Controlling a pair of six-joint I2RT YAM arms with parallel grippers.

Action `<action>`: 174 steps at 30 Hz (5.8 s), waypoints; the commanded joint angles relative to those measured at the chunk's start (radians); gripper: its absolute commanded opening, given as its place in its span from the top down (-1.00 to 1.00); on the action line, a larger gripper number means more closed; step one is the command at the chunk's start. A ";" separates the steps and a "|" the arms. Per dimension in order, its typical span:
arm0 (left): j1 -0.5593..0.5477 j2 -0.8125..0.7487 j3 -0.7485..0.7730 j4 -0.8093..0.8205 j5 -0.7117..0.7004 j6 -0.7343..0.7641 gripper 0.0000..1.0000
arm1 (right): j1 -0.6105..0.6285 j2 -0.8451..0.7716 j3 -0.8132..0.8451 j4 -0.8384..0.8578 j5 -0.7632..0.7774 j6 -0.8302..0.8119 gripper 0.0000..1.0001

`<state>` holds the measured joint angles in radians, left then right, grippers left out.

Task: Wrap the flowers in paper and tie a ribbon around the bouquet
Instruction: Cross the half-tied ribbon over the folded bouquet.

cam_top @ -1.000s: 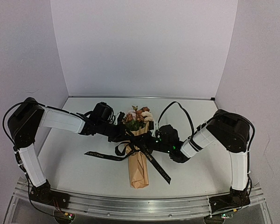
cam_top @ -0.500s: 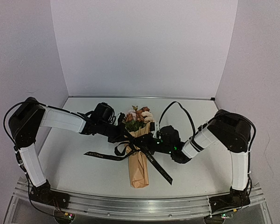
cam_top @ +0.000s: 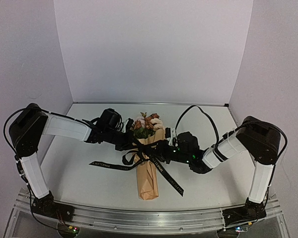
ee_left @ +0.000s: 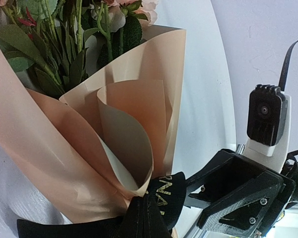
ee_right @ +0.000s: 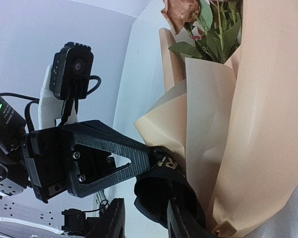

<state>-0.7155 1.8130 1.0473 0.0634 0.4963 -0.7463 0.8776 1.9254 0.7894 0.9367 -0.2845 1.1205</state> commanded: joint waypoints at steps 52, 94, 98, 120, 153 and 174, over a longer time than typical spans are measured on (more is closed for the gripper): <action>-0.009 -0.070 -0.030 0.106 0.001 0.029 0.99 | 0.016 -0.095 0.023 -0.253 0.114 -0.016 1.00; 0.002 -0.100 -0.078 0.120 -0.070 0.013 1.00 | 0.054 -0.169 0.074 -0.497 0.217 -0.126 1.00; 0.004 -0.115 -0.083 0.118 -0.078 0.025 1.00 | 0.049 -0.176 0.064 -0.498 0.225 -0.122 1.00; -0.024 -0.068 -0.021 0.175 0.111 0.123 1.00 | 0.047 -0.230 0.115 -0.604 0.180 -0.240 0.81; 0.057 0.030 0.112 -0.014 0.351 0.160 1.00 | 0.198 -0.142 0.455 -1.069 0.369 -0.582 0.30; 0.076 -0.027 0.046 0.015 0.185 0.024 0.99 | 0.141 -0.159 0.370 -0.988 0.422 -0.507 0.10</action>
<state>-0.6437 1.8332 1.0887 0.0594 0.6917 -0.7144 1.0389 1.7782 1.1749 -0.1113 0.1405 0.6158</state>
